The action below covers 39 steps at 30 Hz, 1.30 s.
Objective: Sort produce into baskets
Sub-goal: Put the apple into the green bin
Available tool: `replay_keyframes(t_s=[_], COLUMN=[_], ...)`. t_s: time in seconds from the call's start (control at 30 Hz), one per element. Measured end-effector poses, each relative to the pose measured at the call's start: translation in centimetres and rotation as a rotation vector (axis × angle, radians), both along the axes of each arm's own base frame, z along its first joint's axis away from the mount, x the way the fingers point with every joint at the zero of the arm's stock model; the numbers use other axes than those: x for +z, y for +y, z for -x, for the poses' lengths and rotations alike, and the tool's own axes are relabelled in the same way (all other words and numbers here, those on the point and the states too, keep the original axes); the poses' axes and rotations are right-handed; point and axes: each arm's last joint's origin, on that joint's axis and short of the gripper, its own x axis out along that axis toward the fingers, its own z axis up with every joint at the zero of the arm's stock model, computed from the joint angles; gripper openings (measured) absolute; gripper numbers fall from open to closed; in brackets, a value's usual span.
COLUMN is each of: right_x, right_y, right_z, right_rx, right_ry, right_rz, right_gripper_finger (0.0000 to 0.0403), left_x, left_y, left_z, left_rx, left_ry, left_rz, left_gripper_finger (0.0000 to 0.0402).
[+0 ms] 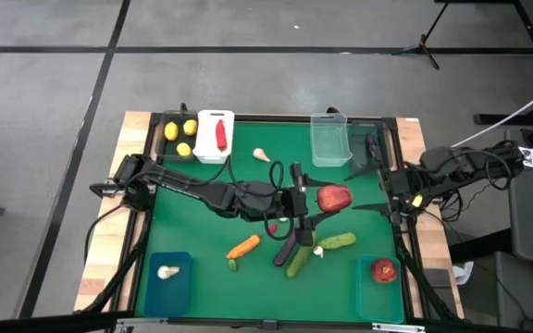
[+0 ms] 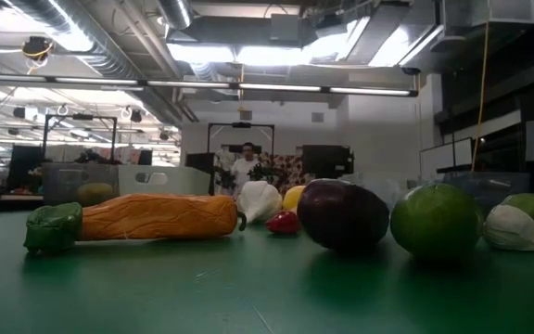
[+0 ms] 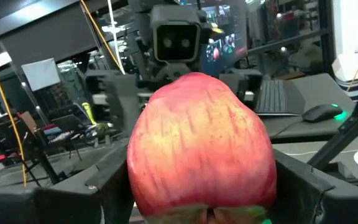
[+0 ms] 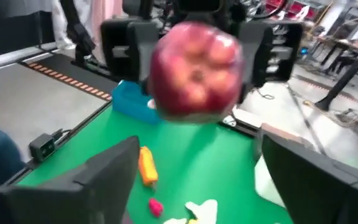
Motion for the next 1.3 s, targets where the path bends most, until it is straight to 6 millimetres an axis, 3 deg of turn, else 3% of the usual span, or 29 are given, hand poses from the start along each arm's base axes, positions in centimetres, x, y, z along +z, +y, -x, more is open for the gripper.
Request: replay_keyframes(t_s=[0.27, 0.93, 1.3], right_x=[-0.1, 1.2, -0.4], right_y=[-0.3, -0.3, 0.6], right_z=[-0.6, 0.4, -2.8], right_rx=[-0.176, -0.070, -0.113], right_ry=[-0.004, 0.066, 0.161], right_rz=[0.032, -0.069, 0.019], right_gripper_finger=[0.0368, 0.0369, 0.0369], left_x=[-0.7, -1.8, -2.6], left_y=[0.3, 2.1, 2.2], left_z=[-0.1, -0.6, -1.0], left_rx=[0.008, 0.078, 0.081], left_ry=[0.063, 0.142, 0.161], left_rz=[0.012, 0.014, 0.008], left_gripper_finger=[0.0276, 0.0276, 0.0276])
